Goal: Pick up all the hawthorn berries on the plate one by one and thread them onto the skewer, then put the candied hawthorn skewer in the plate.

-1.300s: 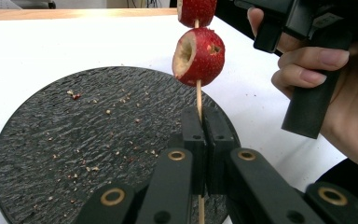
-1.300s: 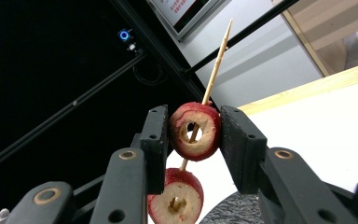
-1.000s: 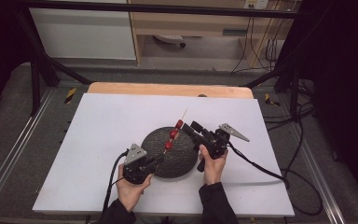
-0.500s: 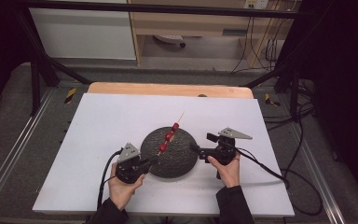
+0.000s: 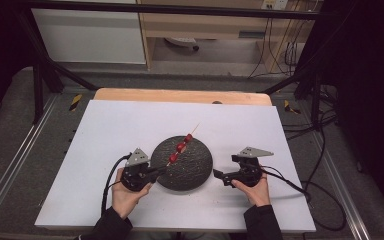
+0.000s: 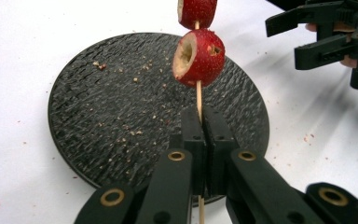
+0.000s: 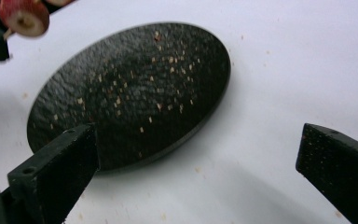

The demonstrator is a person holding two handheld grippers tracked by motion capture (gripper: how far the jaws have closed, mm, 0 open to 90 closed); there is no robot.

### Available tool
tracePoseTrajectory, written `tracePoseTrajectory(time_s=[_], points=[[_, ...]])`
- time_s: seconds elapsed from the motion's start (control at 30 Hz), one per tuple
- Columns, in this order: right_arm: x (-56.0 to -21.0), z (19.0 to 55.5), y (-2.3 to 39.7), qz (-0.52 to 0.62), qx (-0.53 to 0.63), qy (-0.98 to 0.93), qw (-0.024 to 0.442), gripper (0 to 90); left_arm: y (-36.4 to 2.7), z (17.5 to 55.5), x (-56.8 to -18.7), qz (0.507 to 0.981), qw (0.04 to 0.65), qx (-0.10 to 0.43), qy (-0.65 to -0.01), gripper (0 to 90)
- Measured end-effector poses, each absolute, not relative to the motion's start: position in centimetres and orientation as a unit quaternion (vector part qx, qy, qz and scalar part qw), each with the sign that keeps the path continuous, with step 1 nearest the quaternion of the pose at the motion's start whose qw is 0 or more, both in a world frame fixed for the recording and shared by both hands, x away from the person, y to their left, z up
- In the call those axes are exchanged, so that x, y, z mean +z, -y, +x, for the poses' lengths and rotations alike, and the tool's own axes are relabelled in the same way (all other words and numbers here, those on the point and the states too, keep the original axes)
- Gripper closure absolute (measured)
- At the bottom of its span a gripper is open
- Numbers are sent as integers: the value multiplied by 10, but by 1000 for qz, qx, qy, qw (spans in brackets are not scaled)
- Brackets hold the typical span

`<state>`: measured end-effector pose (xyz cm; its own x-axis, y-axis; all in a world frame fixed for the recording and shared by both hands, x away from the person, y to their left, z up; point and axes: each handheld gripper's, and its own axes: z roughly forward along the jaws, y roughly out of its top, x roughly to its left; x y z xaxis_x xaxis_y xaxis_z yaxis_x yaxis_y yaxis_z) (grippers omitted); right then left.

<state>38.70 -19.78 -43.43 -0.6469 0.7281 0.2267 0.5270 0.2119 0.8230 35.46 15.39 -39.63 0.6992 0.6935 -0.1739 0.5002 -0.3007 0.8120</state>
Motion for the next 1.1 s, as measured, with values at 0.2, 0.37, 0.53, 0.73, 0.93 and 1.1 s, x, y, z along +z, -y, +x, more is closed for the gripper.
tracePoseTrajectory(time_s=[0.2, 0.37, 0.53, 0.73, 0.93, 1.1], points=[[-444, 378, 214, 392, 456, -791, 110, 4, -155, 360, -393, 811, 441, 106, -369, 884], [-452, 371, 227, 394, 444, -798, 105, 4, -153, 366, -393, 822, 422, 104, -369, 884], [-456, 368, 234, 401, 440, -797, 106, 4, -152, 374, -393, 830, 407, 101, -368, 884], [-458, 365, 237, 397, 422, -807, 114, 4, -145, 381, -397, 843, 378, 98, -369, 884], [-457, 363, 238, 391, 422, -810, 115, 4, -137, 383, -404, 854, 352, 100, -370, 884], [-456, 363, 240, 392, 426, -807, 114, 4, -133, 383, -408, 862, 331, 99, -371, 884]])
